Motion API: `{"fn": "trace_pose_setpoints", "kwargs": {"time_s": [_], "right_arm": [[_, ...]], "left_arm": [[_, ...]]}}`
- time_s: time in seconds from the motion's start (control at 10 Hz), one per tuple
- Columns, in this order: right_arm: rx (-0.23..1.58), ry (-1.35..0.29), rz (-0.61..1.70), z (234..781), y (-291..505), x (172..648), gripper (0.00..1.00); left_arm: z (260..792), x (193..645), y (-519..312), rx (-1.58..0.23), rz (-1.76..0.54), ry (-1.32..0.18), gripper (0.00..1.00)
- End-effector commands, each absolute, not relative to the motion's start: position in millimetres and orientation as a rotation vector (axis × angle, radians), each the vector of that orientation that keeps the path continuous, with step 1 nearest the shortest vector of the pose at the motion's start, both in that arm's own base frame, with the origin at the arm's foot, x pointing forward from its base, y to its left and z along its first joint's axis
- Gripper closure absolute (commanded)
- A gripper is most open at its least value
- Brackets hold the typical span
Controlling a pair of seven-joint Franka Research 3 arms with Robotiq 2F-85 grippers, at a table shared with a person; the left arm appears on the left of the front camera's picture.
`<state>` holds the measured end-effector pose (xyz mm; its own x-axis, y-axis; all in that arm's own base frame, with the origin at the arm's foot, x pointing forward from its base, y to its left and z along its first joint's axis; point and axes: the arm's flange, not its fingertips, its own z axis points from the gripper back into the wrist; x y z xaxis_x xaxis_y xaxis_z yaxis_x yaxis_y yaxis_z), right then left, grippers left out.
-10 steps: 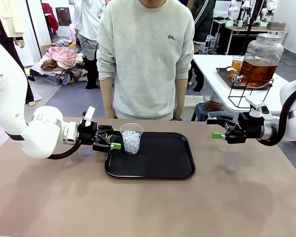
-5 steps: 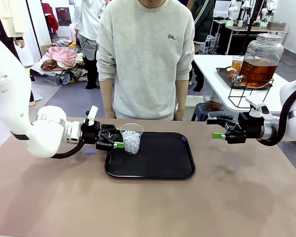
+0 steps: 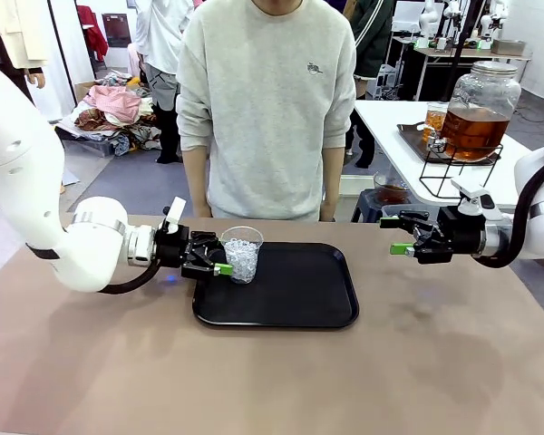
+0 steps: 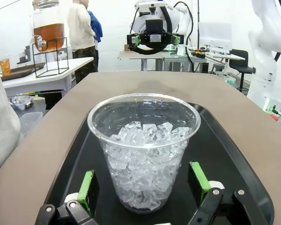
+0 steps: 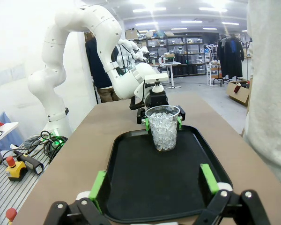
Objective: Pour the drink into the iced cup.
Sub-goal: Pick up the iced cup indicated by the human and present it to them.
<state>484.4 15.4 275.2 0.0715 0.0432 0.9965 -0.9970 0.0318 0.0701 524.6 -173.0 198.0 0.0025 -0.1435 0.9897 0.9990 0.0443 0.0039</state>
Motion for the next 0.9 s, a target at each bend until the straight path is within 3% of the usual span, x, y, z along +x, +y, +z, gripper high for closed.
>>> {"fn": "trace_pose_setpoints", "kwargs": {"time_s": [0.0, 0.8], "right_arm": [[1.182, -1.140, 1.162, 277.5, 16.2, 485.3, 0.00], [1.182, -1.140, 1.162, 277.5, 16.2, 485.3, 0.00]], "left_arm": [[199.1, 527.5, -181.9, -1.070, -1.220, -1.152, 0.00], [204.4, 534.2, -203.4, -1.099, -1.172, -1.109, 0.00]]}}
